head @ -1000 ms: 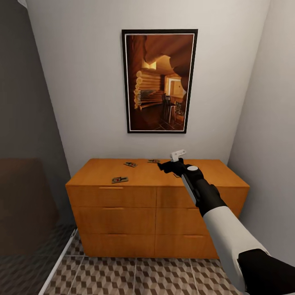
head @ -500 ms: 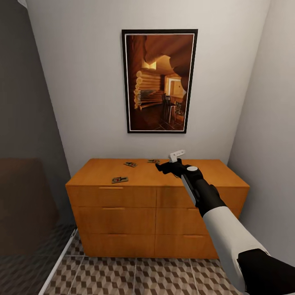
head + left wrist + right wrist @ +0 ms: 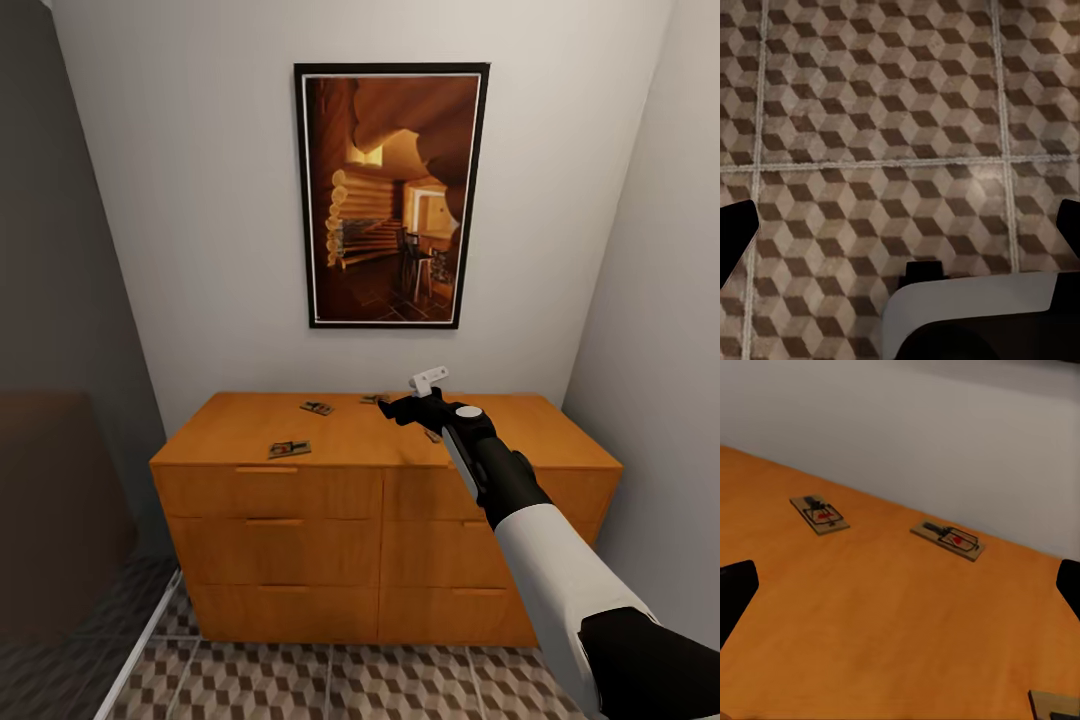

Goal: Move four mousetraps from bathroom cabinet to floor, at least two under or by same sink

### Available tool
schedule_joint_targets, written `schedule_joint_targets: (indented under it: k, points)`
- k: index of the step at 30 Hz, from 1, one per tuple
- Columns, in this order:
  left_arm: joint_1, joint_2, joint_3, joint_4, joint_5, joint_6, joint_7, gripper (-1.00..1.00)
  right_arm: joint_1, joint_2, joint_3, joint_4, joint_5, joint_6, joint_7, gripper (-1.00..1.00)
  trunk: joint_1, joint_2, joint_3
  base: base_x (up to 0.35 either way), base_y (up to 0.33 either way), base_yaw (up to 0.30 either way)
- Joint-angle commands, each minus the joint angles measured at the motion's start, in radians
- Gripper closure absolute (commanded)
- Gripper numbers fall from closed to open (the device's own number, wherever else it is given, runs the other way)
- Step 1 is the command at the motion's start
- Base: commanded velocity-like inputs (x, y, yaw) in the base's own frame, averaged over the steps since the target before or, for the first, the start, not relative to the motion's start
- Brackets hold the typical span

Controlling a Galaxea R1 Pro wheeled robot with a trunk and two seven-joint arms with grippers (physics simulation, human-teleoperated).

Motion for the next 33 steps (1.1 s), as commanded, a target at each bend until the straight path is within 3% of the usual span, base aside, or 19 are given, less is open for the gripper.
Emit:
schedule_joint_targets:
  k: [1, 8, 14, 33]
  points:
    - [-0.002, 0.0, -0.005, 0.004, -0.001, -0.006, 0.003, -1.0, -0.001, 0.0, -0.001, -0.001, 0.01, 0.004, 0.006, -1.0, 0.0, -0.001, -0.001, 0.26, 0.0, 0.0]
    - [-0.002, 0.002, -0.005, 0.004, -0.001, -0.007, 0.003, -1.0, 0.0, 0.0, -0.001, -0.001, 0.01, 0.004, 0.037, -1.0, 0.0, -0.001, -0.001, 0.267, 0.0, 0.0]
    - [-0.002, 0.002, -0.005, 0.005, -0.001, -0.007, 0.003, -1.0, -0.001, -0.001, -0.001, 0.001, 0.014, 0.004, 0.193, -1.0, 0.0, -0.001, -0.001, 0.19, 0.0, 0.0]
    - [-0.002, 0.002, -0.005, 0.013, -0.001, -0.007, 0.003, -1.0, -0.001, 0.0, 0.002, 0.011, 0.016, 0.004, 0.281, -1.0, 0.0, -0.001, -0.001, 0.018, 0.0, 0.0]
